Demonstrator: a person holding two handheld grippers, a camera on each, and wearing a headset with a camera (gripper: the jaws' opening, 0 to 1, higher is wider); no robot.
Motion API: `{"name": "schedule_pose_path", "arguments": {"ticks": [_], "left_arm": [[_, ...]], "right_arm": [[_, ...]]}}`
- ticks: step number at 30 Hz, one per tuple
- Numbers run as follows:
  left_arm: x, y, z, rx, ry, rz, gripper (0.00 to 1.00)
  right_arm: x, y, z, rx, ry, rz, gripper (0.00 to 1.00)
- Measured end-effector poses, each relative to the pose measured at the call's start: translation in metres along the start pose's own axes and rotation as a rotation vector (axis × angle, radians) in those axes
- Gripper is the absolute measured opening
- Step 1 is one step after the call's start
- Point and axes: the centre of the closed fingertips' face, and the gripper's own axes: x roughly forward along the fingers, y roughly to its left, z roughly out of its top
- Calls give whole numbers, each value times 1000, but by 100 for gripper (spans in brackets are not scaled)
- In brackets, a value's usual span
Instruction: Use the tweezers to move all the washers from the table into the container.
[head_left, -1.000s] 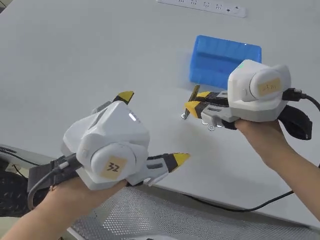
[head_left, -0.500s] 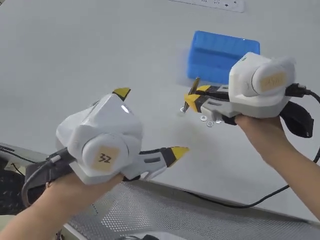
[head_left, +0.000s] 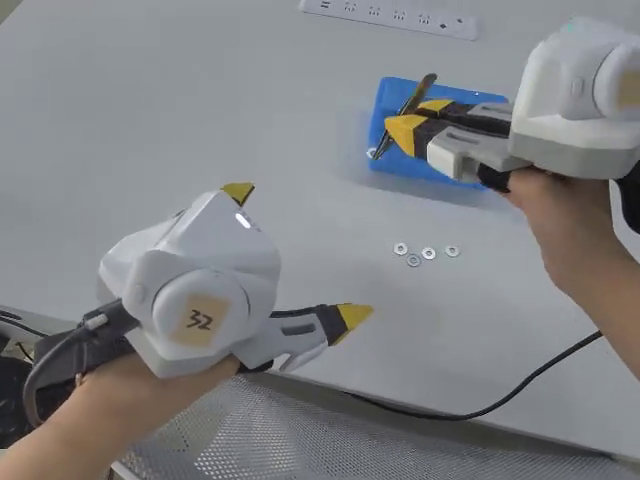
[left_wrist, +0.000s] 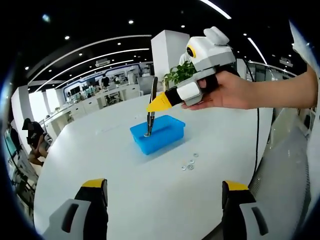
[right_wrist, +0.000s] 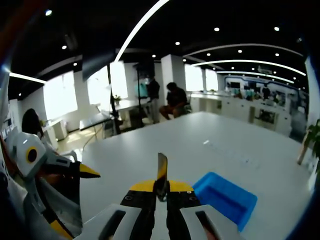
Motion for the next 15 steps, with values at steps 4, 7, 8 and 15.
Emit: {"name": "schedule_pose_path", "arguments": {"ticks": [4,7,8,15], "left_arm": [[1,-2,1,9,4,-11,99],[1,-1,2,6,7,-13,99],[1,0,3,7,8,-13,99],[0,1,4,-5,13,-8,99]], "right_arm": [[7,-17,7,-12,-13,-32,3],[13,-28,9,-18,-17,-48,3],[14,-31,8,-18,-14,-58,3],[27,-57,-6,-6,18,-112,3]]}}
